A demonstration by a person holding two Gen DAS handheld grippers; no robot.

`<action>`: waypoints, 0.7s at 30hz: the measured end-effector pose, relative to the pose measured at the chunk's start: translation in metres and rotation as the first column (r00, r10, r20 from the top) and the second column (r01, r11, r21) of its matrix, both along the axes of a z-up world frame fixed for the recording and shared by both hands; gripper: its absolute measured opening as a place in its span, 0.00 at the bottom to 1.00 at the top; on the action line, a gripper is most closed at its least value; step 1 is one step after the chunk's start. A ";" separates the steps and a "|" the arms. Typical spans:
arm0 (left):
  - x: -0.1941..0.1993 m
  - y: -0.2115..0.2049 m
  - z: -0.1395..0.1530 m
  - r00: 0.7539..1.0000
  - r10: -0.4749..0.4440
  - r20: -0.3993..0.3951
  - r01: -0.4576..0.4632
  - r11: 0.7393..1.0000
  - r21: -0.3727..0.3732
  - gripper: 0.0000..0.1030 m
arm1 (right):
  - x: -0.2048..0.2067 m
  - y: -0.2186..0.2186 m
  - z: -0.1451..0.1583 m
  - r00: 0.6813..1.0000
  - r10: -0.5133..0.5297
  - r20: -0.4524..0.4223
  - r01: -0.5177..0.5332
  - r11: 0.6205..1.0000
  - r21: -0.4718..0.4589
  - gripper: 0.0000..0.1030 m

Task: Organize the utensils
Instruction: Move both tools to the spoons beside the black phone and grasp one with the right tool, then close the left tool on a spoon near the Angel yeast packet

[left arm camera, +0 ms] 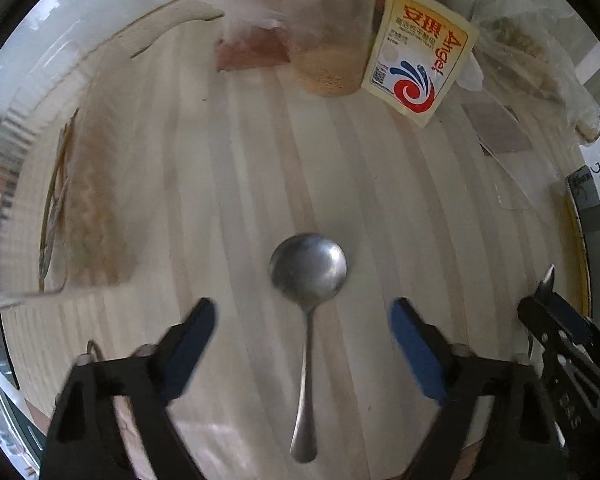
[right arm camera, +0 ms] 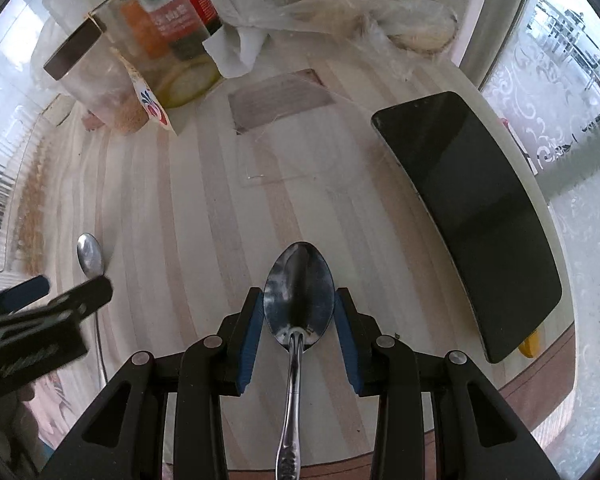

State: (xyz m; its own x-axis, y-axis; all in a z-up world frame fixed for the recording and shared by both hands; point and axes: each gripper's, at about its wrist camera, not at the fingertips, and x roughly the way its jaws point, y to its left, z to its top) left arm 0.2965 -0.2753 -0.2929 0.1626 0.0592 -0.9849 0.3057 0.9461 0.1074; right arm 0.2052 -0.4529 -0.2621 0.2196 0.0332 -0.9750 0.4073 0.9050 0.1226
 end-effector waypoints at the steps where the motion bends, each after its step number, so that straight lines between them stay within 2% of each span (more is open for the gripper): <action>1: 0.002 -0.001 -0.003 1.000 -0.002 -0.005 0.002 1.000 0.002 0.74 | 0.006 0.006 -0.003 1.000 0.000 -0.001 0.000 1.000 -0.001 0.36; 2: 0.004 -0.003 -0.004 1.000 -0.007 -0.006 0.007 1.000 -0.001 0.71 | 0.006 0.006 -0.002 1.000 0.000 0.000 0.000 1.000 -0.001 0.36; 4: 0.004 -0.006 -0.007 1.000 -0.016 -0.009 0.016 1.000 0.001 0.52 | 0.008 0.007 -0.002 1.000 0.000 0.000 0.000 1.000 0.002 0.36; 6: 0.004 -0.006 -0.009 1.000 -0.013 -0.015 0.013 1.000 -0.024 0.41 | 0.011 0.013 -0.006 1.000 0.001 0.000 -0.001 1.000 0.004 0.36; 8: 0.004 -0.007 -0.009 1.000 -0.016 -0.018 0.015 0.999 -0.043 0.34 | 0.010 0.013 -0.005 1.000 0.002 -0.001 -0.002 1.000 0.003 0.36; 11: 0.003 -0.012 -0.009 1.000 -0.026 -0.014 0.025 0.999 -0.046 0.29 | 0.009 0.014 -0.004 1.000 0.000 -0.002 0.000 1.000 0.001 0.37; 12: 0.003 -0.013 -0.008 0.999 -0.029 -0.013 0.029 0.998 -0.055 0.21 | 0.009 0.014 -0.004 1.000 -0.002 -0.002 0.002 1.000 0.001 0.37; 16: 0.001 -0.020 -0.007 0.999 -0.031 -0.008 0.030 0.998 -0.053 0.16 | 0.010 0.013 -0.004 1.000 -0.011 0.000 0.011 1.000 0.009 0.37; 18: 0.002 -0.018 -0.007 0.999 -0.033 -0.010 0.032 0.998 -0.058 0.16 | 0.010 0.013 -0.004 1.000 -0.010 -0.001 0.010 1.000 0.009 0.37; 20: 0.006 -0.004 -0.006 1.000 -0.024 -0.004 0.023 0.998 -0.050 0.23 | 0.010 0.013 -0.004 1.000 -0.009 -0.002 0.009 1.000 0.007 0.37; 21: 0.008 -0.002 -0.005 1.000 -0.018 -0.001 0.018 0.999 -0.042 0.30 | 0.010 0.013 -0.004 1.000 -0.009 -0.002 0.009 1.000 0.006 0.37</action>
